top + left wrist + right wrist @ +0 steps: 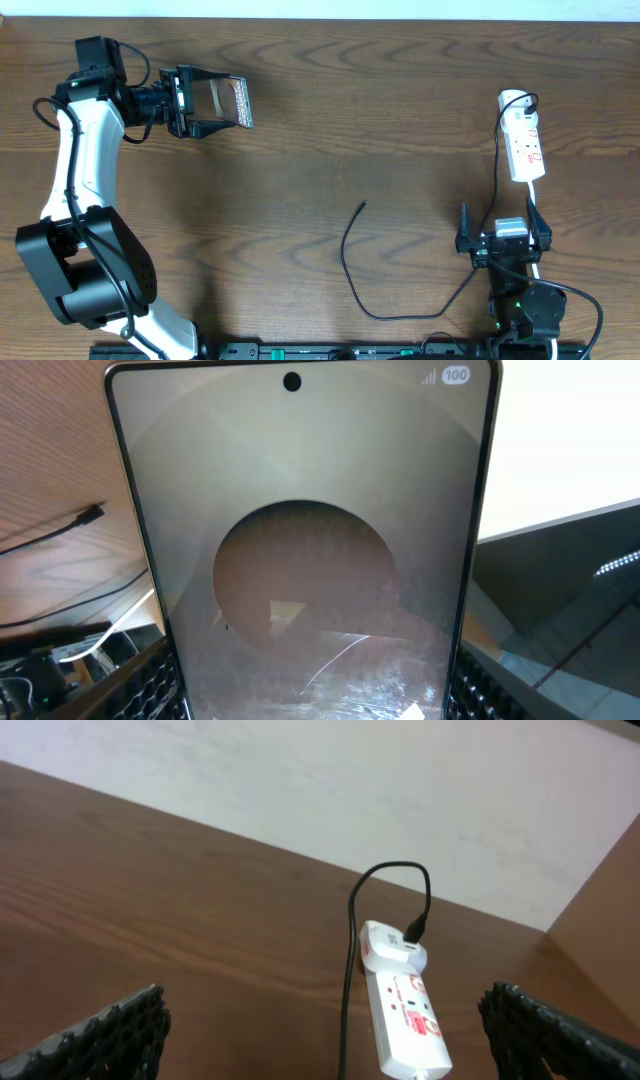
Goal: Plug charger to phone and switch on socket
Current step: 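Swing the right gripper toward the phone held by the left gripper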
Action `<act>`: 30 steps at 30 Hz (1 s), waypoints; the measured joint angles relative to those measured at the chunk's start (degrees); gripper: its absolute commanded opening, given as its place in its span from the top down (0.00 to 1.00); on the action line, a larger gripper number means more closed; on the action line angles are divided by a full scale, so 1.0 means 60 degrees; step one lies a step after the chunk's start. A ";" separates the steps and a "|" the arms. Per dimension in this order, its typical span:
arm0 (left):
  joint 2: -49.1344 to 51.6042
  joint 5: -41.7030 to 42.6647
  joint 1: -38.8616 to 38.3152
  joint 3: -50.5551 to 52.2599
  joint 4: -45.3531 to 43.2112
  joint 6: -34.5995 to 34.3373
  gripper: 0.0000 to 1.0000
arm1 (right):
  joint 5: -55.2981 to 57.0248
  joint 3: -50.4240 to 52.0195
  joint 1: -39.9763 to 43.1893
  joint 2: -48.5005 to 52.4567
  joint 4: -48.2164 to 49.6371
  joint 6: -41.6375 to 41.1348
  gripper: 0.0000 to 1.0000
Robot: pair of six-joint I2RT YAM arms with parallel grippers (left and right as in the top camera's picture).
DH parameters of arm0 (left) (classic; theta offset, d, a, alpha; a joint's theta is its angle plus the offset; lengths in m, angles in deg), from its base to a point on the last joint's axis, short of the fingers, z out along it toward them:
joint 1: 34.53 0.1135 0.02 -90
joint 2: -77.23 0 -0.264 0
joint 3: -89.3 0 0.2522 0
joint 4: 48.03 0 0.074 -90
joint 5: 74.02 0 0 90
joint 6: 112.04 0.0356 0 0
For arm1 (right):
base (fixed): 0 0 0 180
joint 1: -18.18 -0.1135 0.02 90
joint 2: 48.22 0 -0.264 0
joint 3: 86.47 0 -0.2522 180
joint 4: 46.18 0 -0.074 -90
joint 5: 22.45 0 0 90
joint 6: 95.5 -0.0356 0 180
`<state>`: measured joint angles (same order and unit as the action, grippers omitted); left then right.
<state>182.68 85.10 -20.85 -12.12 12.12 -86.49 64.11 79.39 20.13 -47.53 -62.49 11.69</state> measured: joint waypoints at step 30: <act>-0.0004 -0.0929 -0.0087 0.0000 -0.0011 0.0215 0.93 | -0.5417 -0.9413 -0.0055 1.0389 -0.1322 -0.5519 0.01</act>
<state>182.66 79.53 -21.38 -12.12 12.05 -85.20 31.61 22.91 19.81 14.80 -70.42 -21.43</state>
